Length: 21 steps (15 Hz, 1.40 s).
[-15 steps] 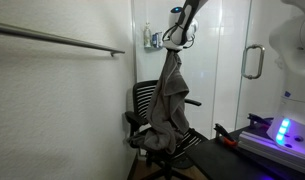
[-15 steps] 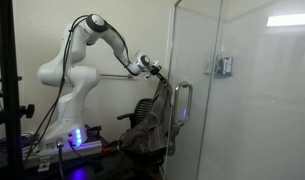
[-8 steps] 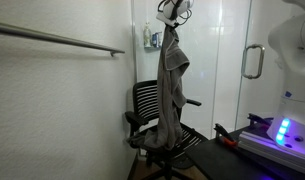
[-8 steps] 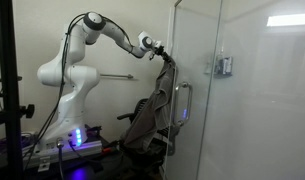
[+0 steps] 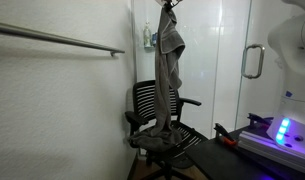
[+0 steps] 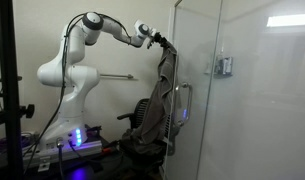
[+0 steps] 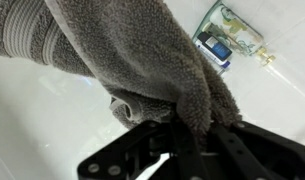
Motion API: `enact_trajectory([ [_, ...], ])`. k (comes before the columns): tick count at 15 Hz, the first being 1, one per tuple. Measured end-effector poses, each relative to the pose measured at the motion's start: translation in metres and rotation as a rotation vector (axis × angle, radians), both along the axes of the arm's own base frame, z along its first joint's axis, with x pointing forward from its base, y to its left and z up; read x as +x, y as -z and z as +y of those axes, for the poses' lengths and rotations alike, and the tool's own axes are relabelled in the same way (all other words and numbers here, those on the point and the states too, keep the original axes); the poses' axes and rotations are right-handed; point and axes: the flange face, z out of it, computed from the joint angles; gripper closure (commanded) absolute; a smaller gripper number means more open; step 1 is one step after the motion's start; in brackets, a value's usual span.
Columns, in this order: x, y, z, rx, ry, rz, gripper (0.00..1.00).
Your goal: Open the door then pick the towel and drop in on the floor
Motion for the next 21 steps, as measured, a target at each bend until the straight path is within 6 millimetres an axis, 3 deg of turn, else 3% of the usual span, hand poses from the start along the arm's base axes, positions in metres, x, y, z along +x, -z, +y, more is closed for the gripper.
enact_trajectory([
  [1, 0.002, 0.005, 0.003, -0.007, 0.004, -0.001, 0.98],
  [6, 0.007, 0.018, 0.007, -0.028, 0.025, 0.006, 0.98],
  [10, 0.014, -0.029, -0.02, 0.089, 0.144, -0.099, 0.98],
  [15, 0.008, -0.085, -0.043, 0.267, 0.345, -0.185, 0.98],
  [17, 0.003, -0.1, -0.046, 0.349, 0.424, -0.21, 0.98],
  [18, 0.002, -0.108, -0.044, 0.382, 0.437, -0.241, 0.92],
  [21, 0.002, -0.124, -0.034, 0.42, 0.415, -0.319, 0.92],
])
